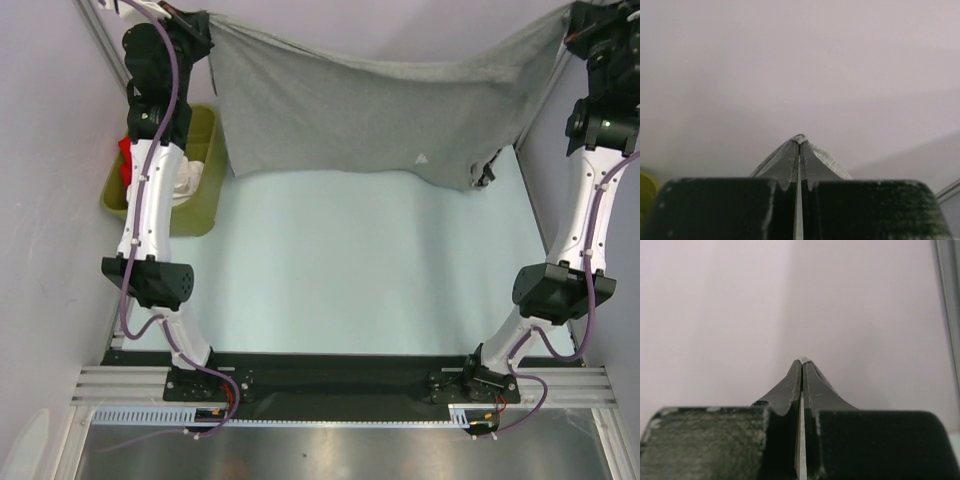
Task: Fold and stack the t-shirts
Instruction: Flatten the tshirt out
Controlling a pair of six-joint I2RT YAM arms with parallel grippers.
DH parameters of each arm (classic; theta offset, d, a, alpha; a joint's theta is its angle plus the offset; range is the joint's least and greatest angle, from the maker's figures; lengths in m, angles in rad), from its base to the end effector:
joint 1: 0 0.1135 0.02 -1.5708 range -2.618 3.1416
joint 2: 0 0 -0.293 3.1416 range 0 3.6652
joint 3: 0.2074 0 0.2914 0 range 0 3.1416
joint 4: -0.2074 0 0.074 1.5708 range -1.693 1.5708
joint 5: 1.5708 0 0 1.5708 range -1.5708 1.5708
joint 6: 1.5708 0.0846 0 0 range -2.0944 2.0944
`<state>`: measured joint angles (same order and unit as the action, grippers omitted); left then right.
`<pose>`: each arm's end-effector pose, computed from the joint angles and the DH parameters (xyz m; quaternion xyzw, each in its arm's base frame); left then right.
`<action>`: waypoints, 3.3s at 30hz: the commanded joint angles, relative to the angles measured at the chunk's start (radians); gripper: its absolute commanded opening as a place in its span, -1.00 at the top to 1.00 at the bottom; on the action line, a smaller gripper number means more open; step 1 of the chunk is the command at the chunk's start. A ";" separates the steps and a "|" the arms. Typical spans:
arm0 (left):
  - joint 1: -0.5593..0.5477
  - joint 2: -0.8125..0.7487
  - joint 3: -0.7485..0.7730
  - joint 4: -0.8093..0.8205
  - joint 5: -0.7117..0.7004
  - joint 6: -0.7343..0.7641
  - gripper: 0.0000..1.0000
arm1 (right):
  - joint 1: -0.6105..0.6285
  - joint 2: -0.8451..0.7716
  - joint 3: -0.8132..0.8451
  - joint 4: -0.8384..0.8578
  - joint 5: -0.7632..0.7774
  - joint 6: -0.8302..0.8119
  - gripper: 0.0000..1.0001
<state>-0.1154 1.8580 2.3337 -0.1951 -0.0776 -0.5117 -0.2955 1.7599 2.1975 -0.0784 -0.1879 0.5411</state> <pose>0.4787 -0.0489 0.6223 -0.1487 0.5830 -0.2241 0.7667 0.4399 -0.1174 0.6317 0.1598 0.5494 0.1533 0.8057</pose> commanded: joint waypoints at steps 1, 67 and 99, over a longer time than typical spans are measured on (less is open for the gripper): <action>0.065 0.021 0.024 -0.033 0.047 -0.183 0.99 | -0.033 0.024 0.174 0.109 0.010 -0.017 1.00; 0.280 -0.606 -1.708 -0.389 0.231 -0.224 -0.01 | 0.070 -0.812 -1.115 -1.057 0.128 -0.012 1.00; 0.152 -0.632 -1.299 -0.383 0.114 -0.082 0.99 | 0.062 -0.558 -0.850 -0.709 0.179 0.089 1.00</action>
<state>0.0799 1.2469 0.8291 -0.6228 0.0666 -0.6533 -0.2237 1.1305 1.2118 -1.0145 -0.0418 0.5865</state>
